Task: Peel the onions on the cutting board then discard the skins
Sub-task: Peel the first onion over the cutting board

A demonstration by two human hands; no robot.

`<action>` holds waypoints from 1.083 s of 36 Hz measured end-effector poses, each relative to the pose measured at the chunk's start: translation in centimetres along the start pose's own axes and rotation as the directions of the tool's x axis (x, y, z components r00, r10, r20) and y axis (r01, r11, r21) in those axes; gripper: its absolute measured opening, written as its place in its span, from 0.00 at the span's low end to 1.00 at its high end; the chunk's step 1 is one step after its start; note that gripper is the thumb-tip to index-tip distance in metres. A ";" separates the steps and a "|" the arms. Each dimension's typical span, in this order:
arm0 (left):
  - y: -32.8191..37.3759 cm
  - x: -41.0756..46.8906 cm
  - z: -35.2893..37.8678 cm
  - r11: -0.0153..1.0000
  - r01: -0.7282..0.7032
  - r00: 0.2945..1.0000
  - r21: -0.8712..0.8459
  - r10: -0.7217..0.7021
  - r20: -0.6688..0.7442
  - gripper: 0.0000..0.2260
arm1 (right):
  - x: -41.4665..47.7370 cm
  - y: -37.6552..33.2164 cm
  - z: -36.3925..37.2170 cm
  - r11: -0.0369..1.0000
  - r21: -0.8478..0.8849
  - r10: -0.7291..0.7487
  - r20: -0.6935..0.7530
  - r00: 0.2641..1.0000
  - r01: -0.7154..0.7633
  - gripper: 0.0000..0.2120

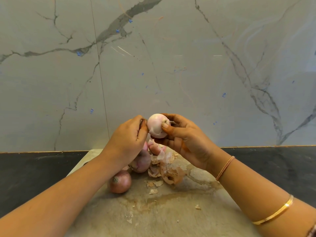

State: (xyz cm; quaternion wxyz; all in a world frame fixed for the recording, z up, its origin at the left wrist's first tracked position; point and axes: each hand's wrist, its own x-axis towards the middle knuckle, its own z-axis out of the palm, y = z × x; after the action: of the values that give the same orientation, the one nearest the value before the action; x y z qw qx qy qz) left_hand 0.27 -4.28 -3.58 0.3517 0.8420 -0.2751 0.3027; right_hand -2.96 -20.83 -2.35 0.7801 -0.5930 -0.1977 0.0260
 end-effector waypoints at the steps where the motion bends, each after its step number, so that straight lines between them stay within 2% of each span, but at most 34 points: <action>1: 0.0 0.0 0.0 1.000 0.002 1.000 0.000 -0.002 0.000 0.14 | 0.0 0.0 0.0 1.000 0.014 0.003 -0.001 1.000 -0.003 0.12; 8: 0.0 0.0 0.3 0.997 0.034 0.999 0.070 -0.037 0.036 0.13 | 0.1 0.1 -0.1 0.994 0.096 0.053 -0.017 0.998 -0.051 0.10; 17: 0.1 -0.2 0.2 0.988 0.054 0.998 0.144 -0.049 -0.040 0.10 | 0.1 0.1 -0.1 0.991 0.117 0.064 -0.023 0.998 -0.060 0.10; 21: -0.2 -0.1 0.2 0.983 0.118 0.991 0.137 -0.108 -0.075 0.12 | 0.0 0.1 -0.1 0.991 0.128 0.043 -0.015 0.999 -0.041 0.09; 25: -0.8 0.0 -0.3 0.974 0.182 0.980 0.131 -0.170 -0.102 0.12 | 0.1 -0.2 -0.5 0.974 0.225 0.017 -0.063 0.998 -0.002 0.09; 27: -0.8 0.0 -0.4 0.975 0.169 0.984 0.142 -0.158 -0.084 0.08 | 0.2 -0.3 -0.8 0.969 0.247 0.005 -0.081 0.997 0.015 0.08; 29: -0.5 0.0 -0.3 0.983 0.149 0.989 0.106 -0.146 -0.037 0.02 | 0.3 -0.3 -0.9 0.968 0.248 -0.005 -0.085 0.996 0.026 0.14; 32: -0.3 -0.2 0.0 0.988 0.145 0.988 0.053 -0.148 0.039 0.08 | 0.4 0.0 -0.9 0.977 0.212 0.005 -0.104 0.995 0.017 0.19; 36: -0.1 -0.1 0.1 0.998 0.043 0.999 0.051 -0.044 0.015 0.03 | 0.4 0.1 -0.9 0.985 0.175 0.012 -0.106 0.994 0.007 0.14; 39: 0.0 -0.2 0.1 1.000 0.021 1.000 -0.006 -0.021 -0.017 0.12 | 0.4 0.1 -0.8 0.990 0.144 0.003 -0.089 0.996 0.010 0.16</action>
State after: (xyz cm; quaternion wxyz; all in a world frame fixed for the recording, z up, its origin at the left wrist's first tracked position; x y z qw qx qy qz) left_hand 0.22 -4.33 -3.77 0.3599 0.8412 -0.2641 0.3051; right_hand -2.30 -21.39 -2.53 0.8290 -0.5353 -0.1614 0.0123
